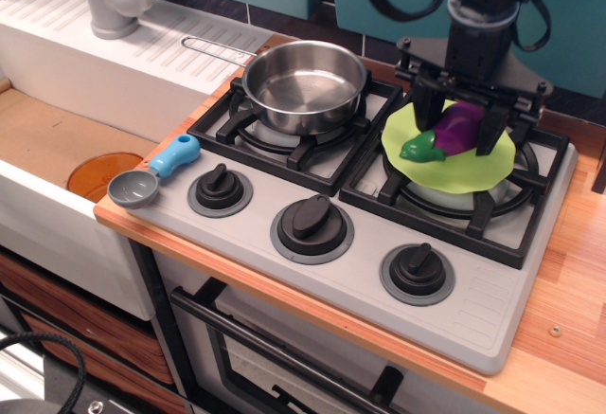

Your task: Put eggplant on plate and spoon in pot or pan on stove

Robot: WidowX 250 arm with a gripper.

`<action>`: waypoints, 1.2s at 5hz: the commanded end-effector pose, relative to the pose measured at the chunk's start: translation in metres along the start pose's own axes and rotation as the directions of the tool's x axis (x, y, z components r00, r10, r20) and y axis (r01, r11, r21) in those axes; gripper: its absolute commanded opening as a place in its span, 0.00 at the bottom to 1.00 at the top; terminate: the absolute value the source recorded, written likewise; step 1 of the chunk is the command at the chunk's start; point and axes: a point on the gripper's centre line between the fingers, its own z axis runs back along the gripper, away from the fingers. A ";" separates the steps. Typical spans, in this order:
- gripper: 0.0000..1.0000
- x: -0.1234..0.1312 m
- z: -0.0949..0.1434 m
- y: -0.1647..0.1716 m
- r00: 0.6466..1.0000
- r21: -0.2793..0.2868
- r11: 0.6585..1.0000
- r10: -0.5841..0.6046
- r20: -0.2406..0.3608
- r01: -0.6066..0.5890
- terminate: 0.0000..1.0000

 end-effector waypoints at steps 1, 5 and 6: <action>1.00 -0.001 0.014 -0.006 1.000 -0.013 1.000 -0.004 0.027 0.004 0.00; 1.00 -0.004 0.062 -0.002 0.997 0.016 0.999 -0.029 -0.068 0.030 0.00; 1.00 -0.004 0.062 -0.002 0.997 0.016 0.999 -0.029 -0.068 0.030 0.00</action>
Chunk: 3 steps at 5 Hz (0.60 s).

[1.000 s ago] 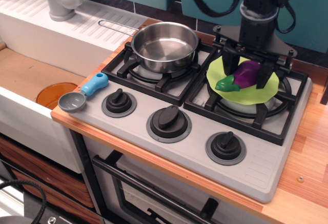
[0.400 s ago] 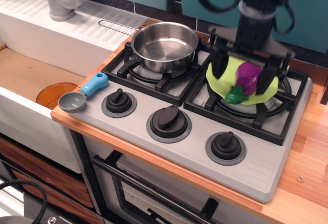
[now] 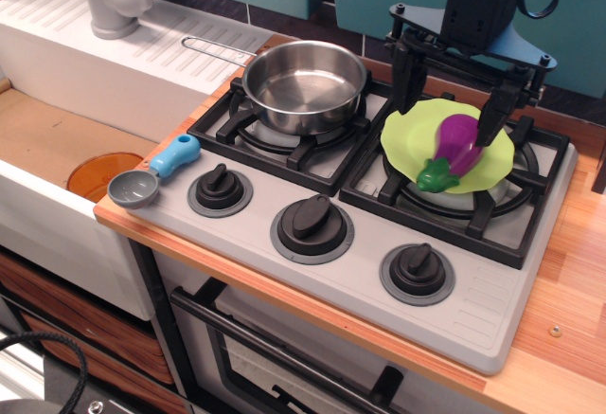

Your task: Put eggplant on plate and spoon in pot or pan on stove

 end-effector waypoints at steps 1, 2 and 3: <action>1.00 0.011 0.028 0.000 0.996 -0.014 1.000 0.008 0.085 -0.007 0.00; 1.00 0.011 0.028 0.000 0.996 -0.014 1.000 0.008 0.085 -0.007 0.00; 1.00 -0.012 0.040 0.045 0.977 0.129 0.991 -0.048 0.208 0.022 0.00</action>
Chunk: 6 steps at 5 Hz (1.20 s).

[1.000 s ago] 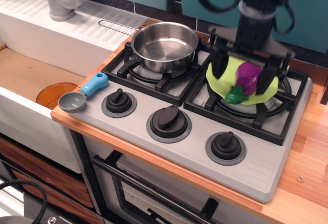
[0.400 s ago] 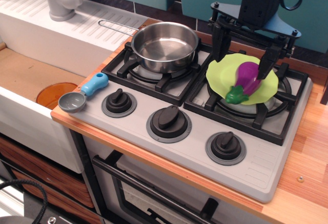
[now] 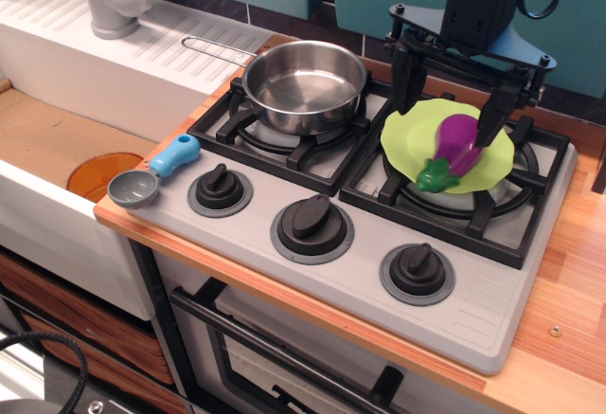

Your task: Put eggplant on plate and spoon in pot or pan on stove

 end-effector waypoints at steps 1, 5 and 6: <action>1.00 -0.022 0.041 0.073 0.969 0.198 0.980 -0.078 0.235 0.031 0.00; 1.00 -0.043 0.003 0.140 0.960 0.165 0.986 -0.028 0.277 -0.019 0.00; 1.00 -0.057 -0.002 0.151 0.960 0.170 0.984 0.012 0.281 -0.062 0.00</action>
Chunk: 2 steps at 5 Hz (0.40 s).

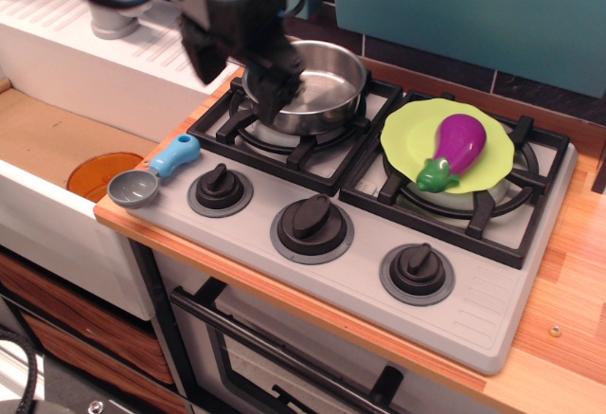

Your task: Put eggplant on plate and spoon in pot or pan on stove

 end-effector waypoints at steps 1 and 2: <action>1.00 -0.015 0.001 0.020 0.997 0.018 0.999 0.049 0.054 -0.050 0.00; 1.00 -0.023 -0.007 0.028 0.996 0.006 0.999 0.052 0.077 -0.053 0.00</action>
